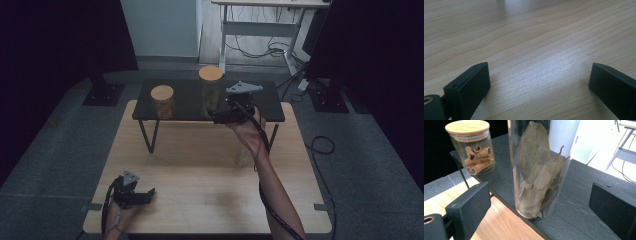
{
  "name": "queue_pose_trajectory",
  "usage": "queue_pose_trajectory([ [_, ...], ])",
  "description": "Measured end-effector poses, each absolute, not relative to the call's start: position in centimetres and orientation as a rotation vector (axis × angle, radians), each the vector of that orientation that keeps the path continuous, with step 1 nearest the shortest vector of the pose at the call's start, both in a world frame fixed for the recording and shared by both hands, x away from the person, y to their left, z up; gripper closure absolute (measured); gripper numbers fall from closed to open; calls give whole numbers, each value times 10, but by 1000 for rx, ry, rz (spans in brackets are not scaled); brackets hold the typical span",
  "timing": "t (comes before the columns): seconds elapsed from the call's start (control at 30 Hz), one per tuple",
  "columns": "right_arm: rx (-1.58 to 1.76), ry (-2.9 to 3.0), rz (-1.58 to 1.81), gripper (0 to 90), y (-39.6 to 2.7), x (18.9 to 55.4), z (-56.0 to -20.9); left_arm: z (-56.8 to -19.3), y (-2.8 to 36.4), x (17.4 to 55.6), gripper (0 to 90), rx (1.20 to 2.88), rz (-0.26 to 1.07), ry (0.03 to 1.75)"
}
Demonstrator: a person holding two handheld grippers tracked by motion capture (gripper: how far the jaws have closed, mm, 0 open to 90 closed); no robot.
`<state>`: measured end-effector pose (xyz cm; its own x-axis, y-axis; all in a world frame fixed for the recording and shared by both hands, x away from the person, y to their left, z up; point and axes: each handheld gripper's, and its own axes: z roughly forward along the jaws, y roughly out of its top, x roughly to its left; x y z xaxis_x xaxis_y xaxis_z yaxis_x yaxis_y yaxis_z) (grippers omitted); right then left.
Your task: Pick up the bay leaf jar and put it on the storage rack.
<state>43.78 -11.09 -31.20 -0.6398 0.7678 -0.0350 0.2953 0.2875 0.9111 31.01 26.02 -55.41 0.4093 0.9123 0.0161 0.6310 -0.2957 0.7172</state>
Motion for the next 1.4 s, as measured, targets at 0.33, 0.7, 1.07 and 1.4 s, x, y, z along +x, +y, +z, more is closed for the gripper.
queue_pose_trajectory([
  [0.33,937,2086,1314,37,-119,430,-315,-554,260,310,32,2034,572,1307],
  [0.7,944,2084,1300,39,-133,423,-323,-554,260,310,32,2035,572,1307],
  [1.07,953,2082,1290,41,-143,415,-330,-554,260,310,32,2035,572,1306],
  [1.4,948,2080,1265,43,-152,404,-339,-554,260,310,32,2035,572,1307],
])
